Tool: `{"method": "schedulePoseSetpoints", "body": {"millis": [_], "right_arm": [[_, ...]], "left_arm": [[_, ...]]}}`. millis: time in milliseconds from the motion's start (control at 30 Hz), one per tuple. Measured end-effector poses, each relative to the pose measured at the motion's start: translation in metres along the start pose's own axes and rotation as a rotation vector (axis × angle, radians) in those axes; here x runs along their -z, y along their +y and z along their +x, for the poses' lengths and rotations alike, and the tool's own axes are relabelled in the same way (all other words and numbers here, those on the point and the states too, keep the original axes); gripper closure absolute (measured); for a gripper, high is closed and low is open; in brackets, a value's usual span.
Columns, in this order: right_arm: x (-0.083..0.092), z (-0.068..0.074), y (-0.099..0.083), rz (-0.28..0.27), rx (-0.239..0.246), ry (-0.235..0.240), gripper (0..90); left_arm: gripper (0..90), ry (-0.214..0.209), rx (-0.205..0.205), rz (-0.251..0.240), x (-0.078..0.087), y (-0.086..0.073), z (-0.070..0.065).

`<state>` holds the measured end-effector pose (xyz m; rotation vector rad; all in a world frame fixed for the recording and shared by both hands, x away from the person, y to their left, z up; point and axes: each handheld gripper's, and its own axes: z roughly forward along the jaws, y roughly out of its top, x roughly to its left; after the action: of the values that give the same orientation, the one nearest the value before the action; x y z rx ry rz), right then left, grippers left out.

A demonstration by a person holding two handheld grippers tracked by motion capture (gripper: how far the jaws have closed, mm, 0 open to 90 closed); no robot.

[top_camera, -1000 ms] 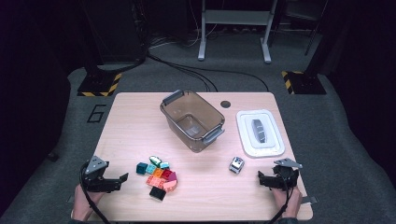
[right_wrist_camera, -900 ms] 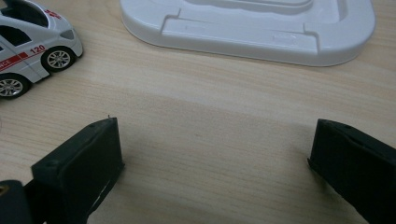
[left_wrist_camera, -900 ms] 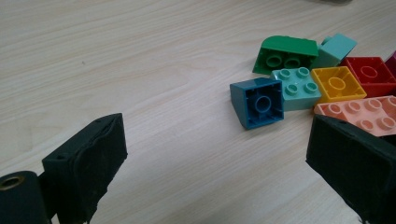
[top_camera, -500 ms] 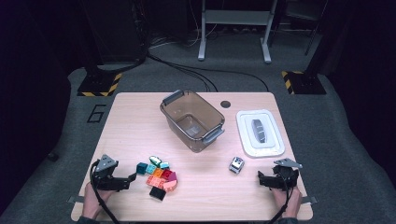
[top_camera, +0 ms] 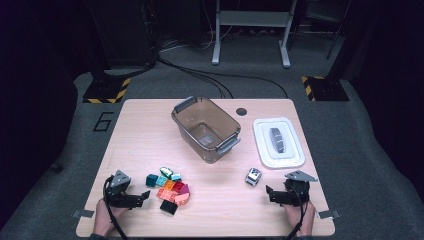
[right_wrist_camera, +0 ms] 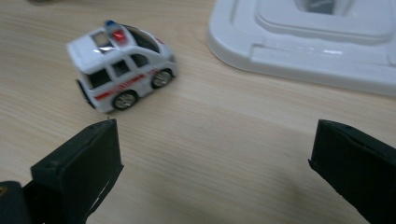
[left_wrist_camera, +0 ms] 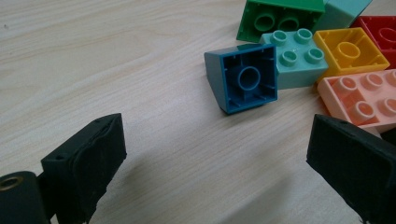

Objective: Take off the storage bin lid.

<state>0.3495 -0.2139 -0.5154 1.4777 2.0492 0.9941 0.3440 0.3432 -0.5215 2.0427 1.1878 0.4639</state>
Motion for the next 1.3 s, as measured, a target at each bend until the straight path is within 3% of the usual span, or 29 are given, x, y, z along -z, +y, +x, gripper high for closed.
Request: {"method": "schedulePoseSetpoints", "body": {"millis": [300, 367, 533, 567, 600, 733, 800, 1000, 1300], "right_arm": [[-0.014, 0.031, 0.027, 0.032, 0.139, 0.076, 0.0], [-0.019, 0.034, 0.032, 0.053, 0.155, 0.086, 0.0], [-0.03, 0.038, 0.037, 0.072, 0.189, 0.103, 9.5], [-0.033, 0.04, 0.038, 0.08, 0.177, 0.102, 11.9], [-0.034, 0.039, 0.039, 0.079, 0.209, 0.107, 14.2], [-0.038, 0.04, 0.042, 0.082, 0.22, 0.115, 19.8], [-0.041, 0.041, 0.046, 0.086, 0.25, 0.129, 24.0], [-0.048, 0.041, 0.047, 0.117, 0.25, 0.147, 22.9], [-0.056, 0.041, 0.046, 0.144, 0.255, 0.132, 22.3]], "left_arm": [[1.0, 0.015, -0.003, -0.014, -0.003, -0.009, 0.0], [0.4, 0.012, -0.023, -0.007, -0.002, -0.009, 0.0], [0.0, 0.006, -0.038, 0.028, -0.005, -0.007, 0.0], [0.0, 0.005, -0.036, 0.028, -0.005, -0.007, -0.001], [0.0, 0.009, -0.037, 0.027, -0.005, -0.007, -0.001], [0.0, 0.011, -0.044, 0.034, -0.006, -0.007, -0.001], [0.0, 0.012, -0.046, 0.035, -0.005, -0.007, -0.001], [0.0, 0.01, -0.056, 0.043, -0.005, -0.007, -0.001], [0.0, 0.013, -0.055, 0.039, -0.005, -0.007, -0.001]]}}
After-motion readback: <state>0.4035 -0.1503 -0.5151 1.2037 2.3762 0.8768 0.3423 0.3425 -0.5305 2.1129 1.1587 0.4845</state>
